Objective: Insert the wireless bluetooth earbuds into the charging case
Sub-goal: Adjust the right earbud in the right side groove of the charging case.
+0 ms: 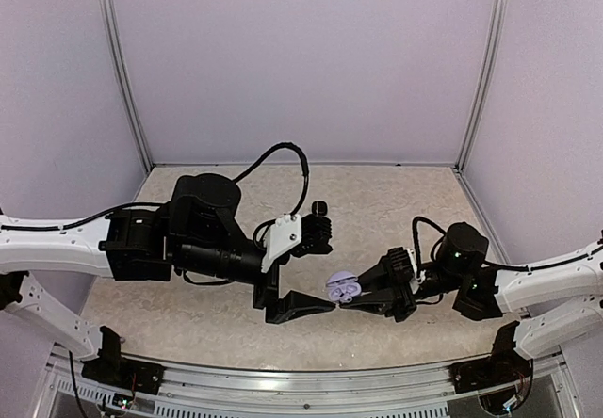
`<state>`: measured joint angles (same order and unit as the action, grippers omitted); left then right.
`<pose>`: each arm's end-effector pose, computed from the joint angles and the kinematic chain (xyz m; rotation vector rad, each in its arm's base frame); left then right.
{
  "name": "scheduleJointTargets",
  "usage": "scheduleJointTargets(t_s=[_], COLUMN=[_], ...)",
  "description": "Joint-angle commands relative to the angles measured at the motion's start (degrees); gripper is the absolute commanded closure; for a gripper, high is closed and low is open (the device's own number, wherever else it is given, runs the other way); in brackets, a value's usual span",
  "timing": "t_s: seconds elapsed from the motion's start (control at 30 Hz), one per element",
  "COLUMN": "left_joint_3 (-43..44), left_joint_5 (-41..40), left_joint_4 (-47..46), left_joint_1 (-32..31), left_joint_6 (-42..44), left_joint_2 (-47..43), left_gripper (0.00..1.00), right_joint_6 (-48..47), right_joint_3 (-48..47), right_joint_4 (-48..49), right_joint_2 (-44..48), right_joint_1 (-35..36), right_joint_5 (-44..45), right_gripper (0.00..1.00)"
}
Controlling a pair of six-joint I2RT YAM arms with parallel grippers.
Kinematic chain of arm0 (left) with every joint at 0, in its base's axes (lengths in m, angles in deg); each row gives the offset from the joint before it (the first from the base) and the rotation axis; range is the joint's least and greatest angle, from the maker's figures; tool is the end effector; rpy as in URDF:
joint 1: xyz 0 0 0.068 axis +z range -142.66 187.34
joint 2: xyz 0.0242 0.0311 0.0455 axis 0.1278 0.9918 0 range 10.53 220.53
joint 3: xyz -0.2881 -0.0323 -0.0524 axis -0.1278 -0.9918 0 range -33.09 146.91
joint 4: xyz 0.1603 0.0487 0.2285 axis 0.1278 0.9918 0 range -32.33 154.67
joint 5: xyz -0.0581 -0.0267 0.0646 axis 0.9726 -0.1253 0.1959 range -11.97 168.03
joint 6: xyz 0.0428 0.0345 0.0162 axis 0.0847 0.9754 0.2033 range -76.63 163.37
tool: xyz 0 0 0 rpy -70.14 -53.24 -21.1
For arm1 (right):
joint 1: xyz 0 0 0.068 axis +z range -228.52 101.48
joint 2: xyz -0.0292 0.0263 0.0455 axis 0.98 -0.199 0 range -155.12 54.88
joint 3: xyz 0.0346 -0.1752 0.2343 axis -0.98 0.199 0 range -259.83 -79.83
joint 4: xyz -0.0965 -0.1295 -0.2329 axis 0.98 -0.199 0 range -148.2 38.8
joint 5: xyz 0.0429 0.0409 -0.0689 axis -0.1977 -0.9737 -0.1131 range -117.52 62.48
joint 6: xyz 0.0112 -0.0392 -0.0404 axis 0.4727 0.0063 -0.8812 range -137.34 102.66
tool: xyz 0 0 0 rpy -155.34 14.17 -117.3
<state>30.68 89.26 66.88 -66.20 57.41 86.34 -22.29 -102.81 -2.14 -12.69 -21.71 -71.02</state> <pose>0.0860 -0.3194 0.3528 1.5055 1.3728 -0.8636 0.1118 0.2220 0.2407 -1.3455 0.9699 1.2666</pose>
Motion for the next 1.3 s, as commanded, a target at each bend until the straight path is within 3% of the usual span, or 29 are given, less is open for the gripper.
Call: scheduleJointTargets(t_s=[0.0, 1.27], left_joint_3=[3.0, 4.7], left_joint_5=[-0.4, 0.5], left_joint_4=[0.7, -2.9], left_joint_1=[-0.7, 0.9], left_joint_6=[3.5, 2.1], left_joint_2=[1.4, 6.5], left_gripper=[0.08, 0.22], right_joint_6=[1.0, -1.5], right_joint_3=[-1.9, -4.4], right_joint_4=[-2.0, -3.7], right_joint_2=[-0.8, -3.7], right_joint_1=[-0.2, 2.1], right_joint_5=[-3.3, -4.4], right_gripper=[1.00, 1.00])
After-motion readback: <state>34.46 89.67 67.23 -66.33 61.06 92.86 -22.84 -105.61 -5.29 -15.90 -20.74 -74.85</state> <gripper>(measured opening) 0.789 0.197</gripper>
